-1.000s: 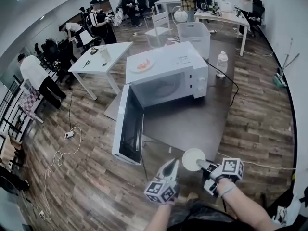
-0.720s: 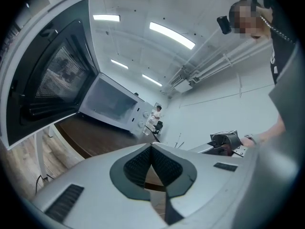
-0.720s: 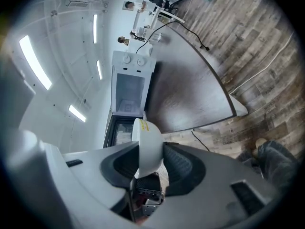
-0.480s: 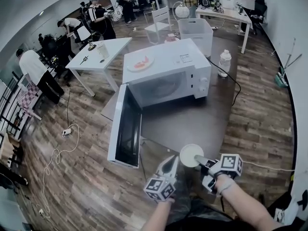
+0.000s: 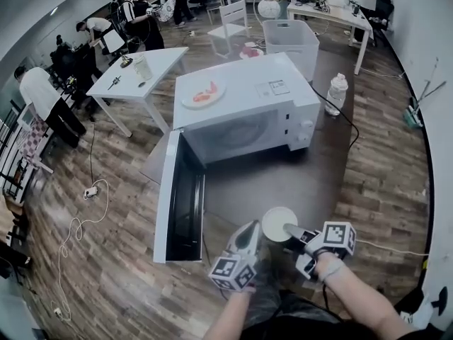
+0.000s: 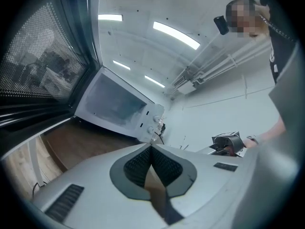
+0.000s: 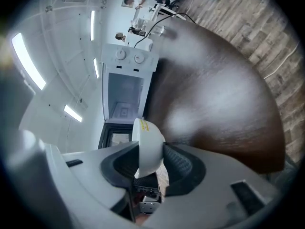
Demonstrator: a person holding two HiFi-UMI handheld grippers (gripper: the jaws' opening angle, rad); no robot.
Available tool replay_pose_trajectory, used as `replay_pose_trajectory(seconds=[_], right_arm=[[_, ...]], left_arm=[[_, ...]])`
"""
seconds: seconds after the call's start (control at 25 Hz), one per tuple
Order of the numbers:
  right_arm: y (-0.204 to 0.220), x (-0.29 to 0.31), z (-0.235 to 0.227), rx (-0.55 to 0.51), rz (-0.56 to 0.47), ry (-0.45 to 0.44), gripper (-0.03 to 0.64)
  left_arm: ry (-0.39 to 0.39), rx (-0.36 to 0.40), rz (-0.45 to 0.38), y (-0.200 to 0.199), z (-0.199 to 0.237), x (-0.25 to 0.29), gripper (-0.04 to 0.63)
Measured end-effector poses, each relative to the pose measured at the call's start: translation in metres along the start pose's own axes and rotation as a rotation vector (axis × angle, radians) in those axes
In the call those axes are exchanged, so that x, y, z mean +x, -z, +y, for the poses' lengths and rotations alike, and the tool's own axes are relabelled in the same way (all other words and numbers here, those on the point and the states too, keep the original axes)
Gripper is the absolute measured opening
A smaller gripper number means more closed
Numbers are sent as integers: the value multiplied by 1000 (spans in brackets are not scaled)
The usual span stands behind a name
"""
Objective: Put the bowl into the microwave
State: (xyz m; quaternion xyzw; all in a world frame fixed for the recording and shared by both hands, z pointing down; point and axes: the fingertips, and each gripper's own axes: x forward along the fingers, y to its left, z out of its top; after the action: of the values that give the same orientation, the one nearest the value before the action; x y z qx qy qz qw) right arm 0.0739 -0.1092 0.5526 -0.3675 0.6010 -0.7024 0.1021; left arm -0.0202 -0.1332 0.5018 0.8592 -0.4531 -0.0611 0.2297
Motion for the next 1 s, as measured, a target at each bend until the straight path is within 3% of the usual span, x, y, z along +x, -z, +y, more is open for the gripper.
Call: replay_pose_trajectory(seconds=[1.0], right_arm=[[-79,101,37,6,8,0,140]], left_arm=[[-71,-27,-21,-38,85,71,2]])
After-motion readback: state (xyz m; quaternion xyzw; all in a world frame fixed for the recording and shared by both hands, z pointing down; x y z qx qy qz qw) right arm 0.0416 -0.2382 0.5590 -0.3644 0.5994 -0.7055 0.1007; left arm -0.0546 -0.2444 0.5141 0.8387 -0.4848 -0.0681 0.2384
